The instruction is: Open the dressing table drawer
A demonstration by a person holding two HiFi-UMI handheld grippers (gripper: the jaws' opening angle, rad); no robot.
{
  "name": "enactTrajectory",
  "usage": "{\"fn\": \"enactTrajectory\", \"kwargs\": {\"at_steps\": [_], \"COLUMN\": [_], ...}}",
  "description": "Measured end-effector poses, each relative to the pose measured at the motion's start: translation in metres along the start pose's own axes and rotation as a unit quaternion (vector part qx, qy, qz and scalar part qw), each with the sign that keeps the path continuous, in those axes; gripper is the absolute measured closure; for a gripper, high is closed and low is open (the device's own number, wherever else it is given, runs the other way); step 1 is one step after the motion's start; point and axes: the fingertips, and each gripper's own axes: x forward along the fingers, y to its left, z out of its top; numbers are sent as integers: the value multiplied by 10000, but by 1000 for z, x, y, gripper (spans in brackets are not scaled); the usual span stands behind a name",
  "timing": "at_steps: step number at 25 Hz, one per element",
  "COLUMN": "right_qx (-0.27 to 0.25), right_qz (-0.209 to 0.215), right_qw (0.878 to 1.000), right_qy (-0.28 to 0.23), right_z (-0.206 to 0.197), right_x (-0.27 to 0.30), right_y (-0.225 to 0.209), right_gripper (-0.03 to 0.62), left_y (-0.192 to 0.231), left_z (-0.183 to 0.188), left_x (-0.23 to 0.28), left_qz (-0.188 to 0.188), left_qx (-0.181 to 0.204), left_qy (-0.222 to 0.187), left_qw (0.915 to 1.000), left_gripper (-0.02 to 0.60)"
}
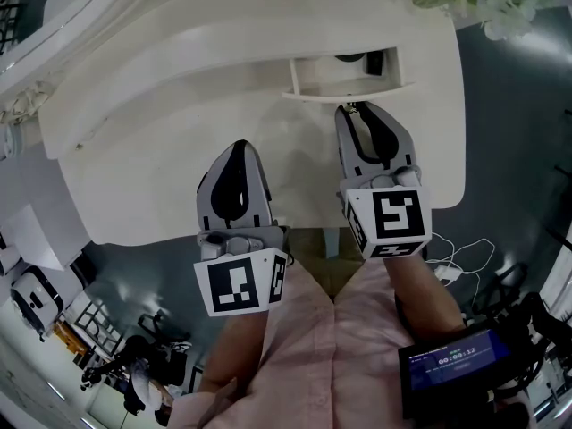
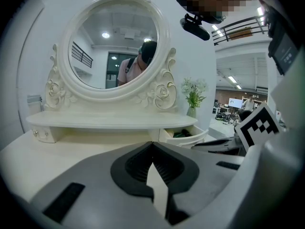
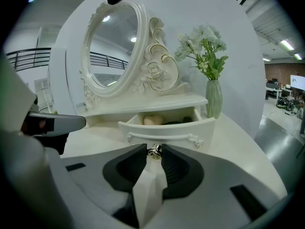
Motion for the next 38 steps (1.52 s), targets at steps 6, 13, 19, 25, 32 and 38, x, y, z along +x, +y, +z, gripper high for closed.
{"fn": "enactTrajectory", "kwargs": {"at_steps": [6,13,19,25,32,38], "right_qx": [15,15,31,35,51,54], "right_qz": [9,11,17,22,21,18], "right_qw": [10000,10000,10000,10000,10000,10000], "right_qy": [1,-4,2,-6,-2,0], "right_z": [-3,-6,-7,-8,-10,-11], "right_x": [-3,-6,-8,-9,-11,-13], "right_y": [0,1,1,2,2,1], "right_gripper": [487,488,488,488,487,488], "left_y": [-3,-5,-7,-8,-9,-11], "left_z": [-1,-3,-4,-5,-5,-6], "left_x": [-2,-3,-3,-3,-4,-5], "left_qz": [-16,-44,-57,-67,-82,-96], "left_qx": [15,37,45,45,53,55], "left_qy": [-3,-5,-4,4,3,1], "left_qw": [10000,10000,10000,10000,10000,9999], "left_gripper": [560,560,560,560,560,560]}}
